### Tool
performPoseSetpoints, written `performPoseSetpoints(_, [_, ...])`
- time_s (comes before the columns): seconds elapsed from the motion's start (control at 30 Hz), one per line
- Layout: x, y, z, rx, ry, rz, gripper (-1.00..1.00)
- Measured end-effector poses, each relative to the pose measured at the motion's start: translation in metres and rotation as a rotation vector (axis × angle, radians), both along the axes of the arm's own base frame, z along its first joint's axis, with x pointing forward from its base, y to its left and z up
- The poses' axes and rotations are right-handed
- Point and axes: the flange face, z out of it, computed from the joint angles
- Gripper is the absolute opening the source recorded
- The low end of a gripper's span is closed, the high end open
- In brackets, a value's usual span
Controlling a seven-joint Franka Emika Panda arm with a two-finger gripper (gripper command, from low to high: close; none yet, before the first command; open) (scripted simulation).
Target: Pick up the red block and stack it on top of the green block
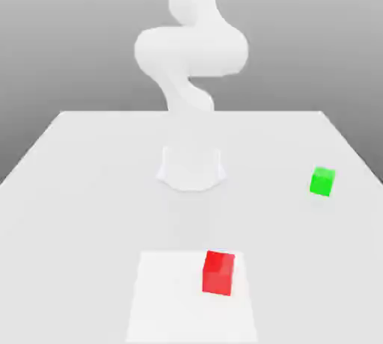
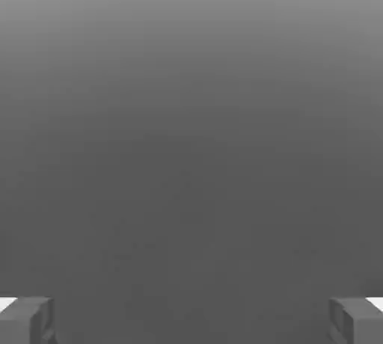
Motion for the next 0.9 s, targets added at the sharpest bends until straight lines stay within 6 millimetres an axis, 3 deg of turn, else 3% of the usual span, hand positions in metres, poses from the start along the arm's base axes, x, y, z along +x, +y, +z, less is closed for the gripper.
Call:
performPoseSetpoints(0.13, [0.046,0.008,-0.099,0.085,0.163,-0.001,0.00])
performPoseSetpoints(0.27, [0.066,0.024,-0.199,0.125,0.323,-0.020,0.00])
performPoseSetpoints(0.4, [0.062,0.041,-0.297,0.123,0.479,-0.059,0.00])
performPoseSetpoints(0.57, [0.031,0.051,-0.402,0.065,0.644,-0.128,0.00])
performPoseSetpoints(0.67, [0.009,0.050,-0.447,0.018,0.705,-0.166,0.00])
performPoseSetpoints(0.9, [0.007,0.049,-0.498,0.009,0.713,-0.172,0.00])
